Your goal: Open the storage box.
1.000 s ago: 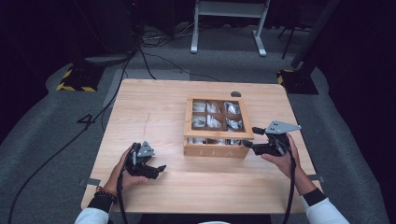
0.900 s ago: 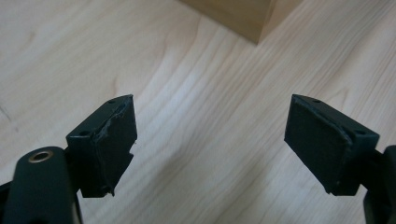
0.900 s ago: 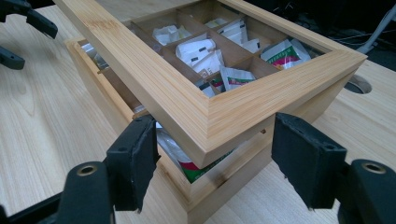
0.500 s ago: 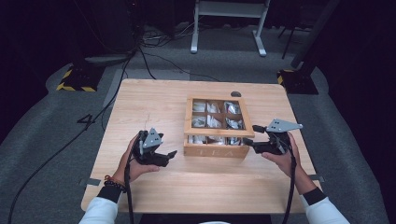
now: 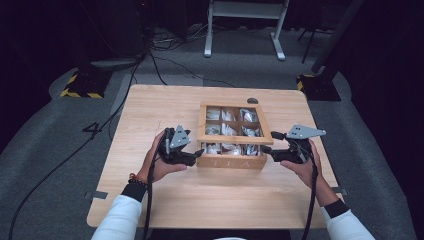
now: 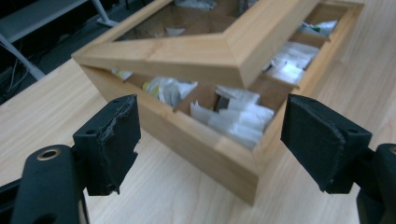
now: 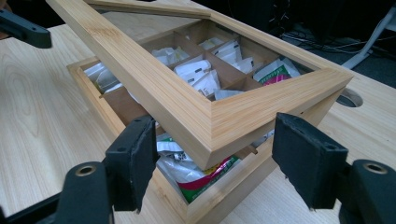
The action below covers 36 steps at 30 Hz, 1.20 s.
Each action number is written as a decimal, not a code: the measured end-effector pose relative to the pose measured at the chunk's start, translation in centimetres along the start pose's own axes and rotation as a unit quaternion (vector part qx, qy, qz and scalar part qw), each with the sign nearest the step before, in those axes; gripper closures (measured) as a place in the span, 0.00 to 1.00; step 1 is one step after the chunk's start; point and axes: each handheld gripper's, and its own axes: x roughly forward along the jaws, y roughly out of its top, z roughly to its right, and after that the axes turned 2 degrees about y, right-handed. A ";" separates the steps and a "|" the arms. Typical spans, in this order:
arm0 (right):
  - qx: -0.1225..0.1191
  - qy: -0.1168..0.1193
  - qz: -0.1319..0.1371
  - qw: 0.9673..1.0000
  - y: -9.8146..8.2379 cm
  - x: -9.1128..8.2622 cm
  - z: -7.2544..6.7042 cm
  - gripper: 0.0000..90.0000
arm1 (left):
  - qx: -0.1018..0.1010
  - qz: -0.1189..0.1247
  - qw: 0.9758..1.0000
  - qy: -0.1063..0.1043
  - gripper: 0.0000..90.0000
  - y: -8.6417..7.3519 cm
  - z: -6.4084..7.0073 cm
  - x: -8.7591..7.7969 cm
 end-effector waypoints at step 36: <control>0.025 -0.023 0.024 0.999 -0.5 -3.0 2.2 0.35 | 0.086 0.058 0.995 -0.004 0.54 5.7 -0.7 0.4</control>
